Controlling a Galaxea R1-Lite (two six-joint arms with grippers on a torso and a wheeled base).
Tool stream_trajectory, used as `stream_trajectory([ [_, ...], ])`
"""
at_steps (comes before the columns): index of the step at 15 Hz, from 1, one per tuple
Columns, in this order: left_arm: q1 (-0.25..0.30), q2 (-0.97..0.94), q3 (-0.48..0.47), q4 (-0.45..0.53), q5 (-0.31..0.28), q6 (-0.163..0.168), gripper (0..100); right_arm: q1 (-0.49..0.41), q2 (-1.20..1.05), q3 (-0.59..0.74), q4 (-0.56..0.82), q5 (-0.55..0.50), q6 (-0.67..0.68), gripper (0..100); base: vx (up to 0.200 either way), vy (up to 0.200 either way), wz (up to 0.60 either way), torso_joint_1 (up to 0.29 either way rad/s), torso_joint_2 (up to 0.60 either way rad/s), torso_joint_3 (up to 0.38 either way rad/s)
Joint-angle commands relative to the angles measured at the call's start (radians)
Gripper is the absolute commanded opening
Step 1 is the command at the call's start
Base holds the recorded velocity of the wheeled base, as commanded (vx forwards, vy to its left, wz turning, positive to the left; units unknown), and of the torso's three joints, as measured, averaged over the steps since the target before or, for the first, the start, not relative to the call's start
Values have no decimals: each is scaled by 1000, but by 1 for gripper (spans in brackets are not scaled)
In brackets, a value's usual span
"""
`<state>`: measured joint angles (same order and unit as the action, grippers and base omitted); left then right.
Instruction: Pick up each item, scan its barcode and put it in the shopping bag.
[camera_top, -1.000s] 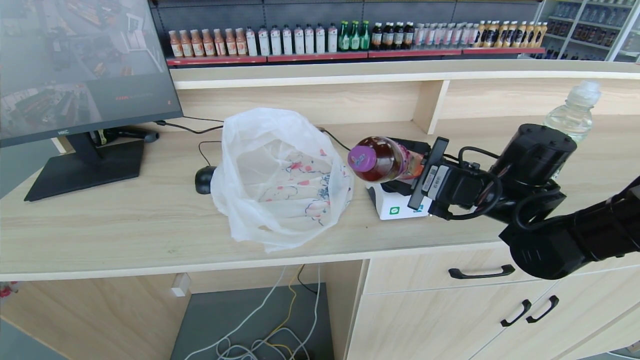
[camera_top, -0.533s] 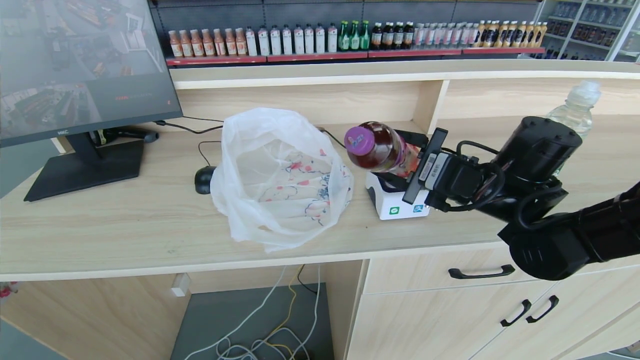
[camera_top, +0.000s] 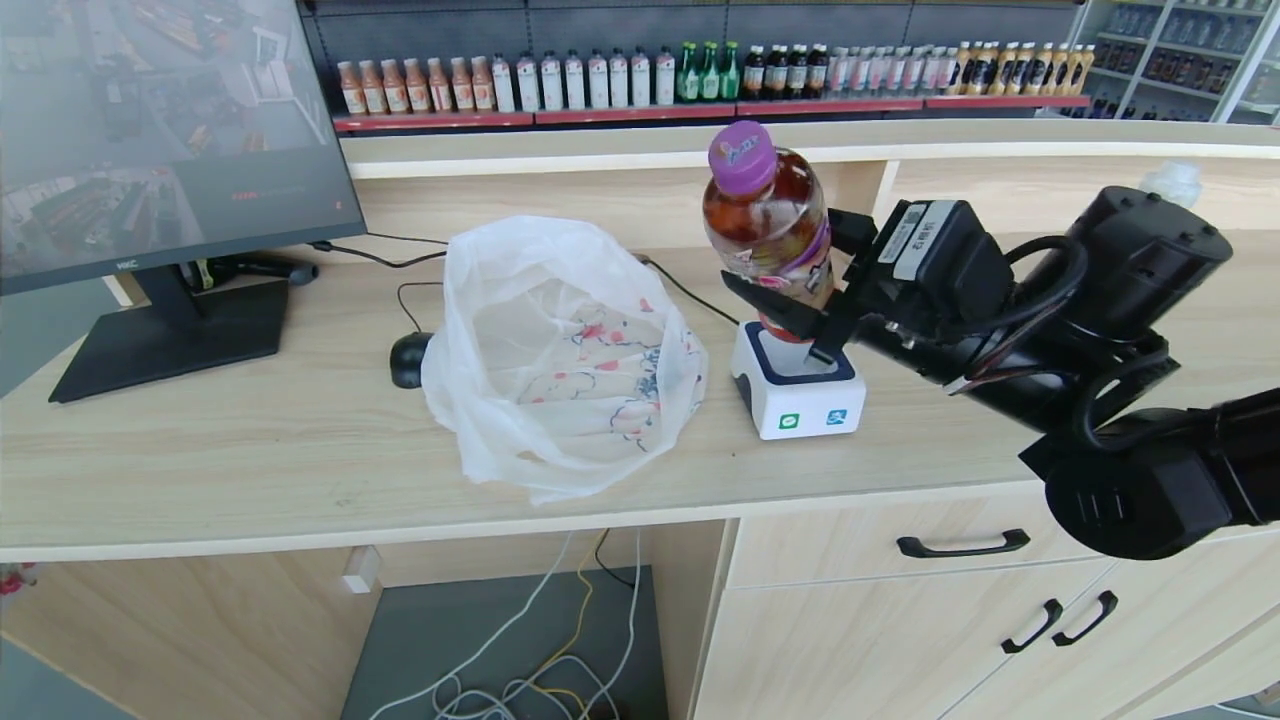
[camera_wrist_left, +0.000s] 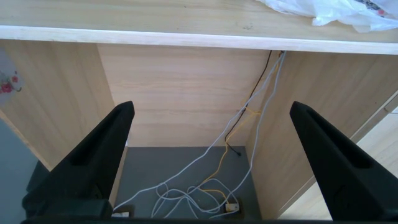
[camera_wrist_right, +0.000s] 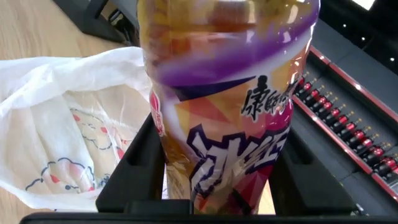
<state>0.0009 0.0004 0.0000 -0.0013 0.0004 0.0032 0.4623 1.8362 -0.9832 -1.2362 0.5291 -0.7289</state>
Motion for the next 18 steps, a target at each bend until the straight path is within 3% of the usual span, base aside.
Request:
stream_trajectory([
  [1, 1, 0, 0, 0, 0, 0, 100, 7, -23, 1, -2, -3, 28, 0, 0, 0, 0, 0, 0, 0],
  [3, 1, 0, 0, 0, 0, 0, 100, 7, -28, -9, -6, -14, 88, 0, 0, 0, 0, 0, 0, 0],
  [7, 1, 0, 0, 0, 0, 0, 100, 45, -29, 41, -115, -210, 243, 0, 0, 0, 0, 0, 0, 0],
  [8, 1, 0, 0, 0, 0, 0, 100, 105, -21, 84, -204, -357, 335, 0, 0, 0, 0, 0, 0, 0],
  [10, 1, 0, 0, 0, 0, 1, 100, 145, -21, 107, -256, -526, 436, 0, 0, 0, 0, 0, 0, 0],
  [13, 1, 0, 0, 0, 1, 0, 100, 137, -38, 100, -259, -567, 516, 0, 0, 0, 0, 0, 0, 0],
  [16, 1, 0, 0, 0, 1, 0, 100, 139, -61, 101, -289, -695, 525, 0, 0, 0, 0, 0, 0, 0],
  [18, 1, 0, 0, 0, 0, 1, 100, 141, -57, 107, -335, -701, 525, 0, 0, 0, 0, 0, 0, 0],
])
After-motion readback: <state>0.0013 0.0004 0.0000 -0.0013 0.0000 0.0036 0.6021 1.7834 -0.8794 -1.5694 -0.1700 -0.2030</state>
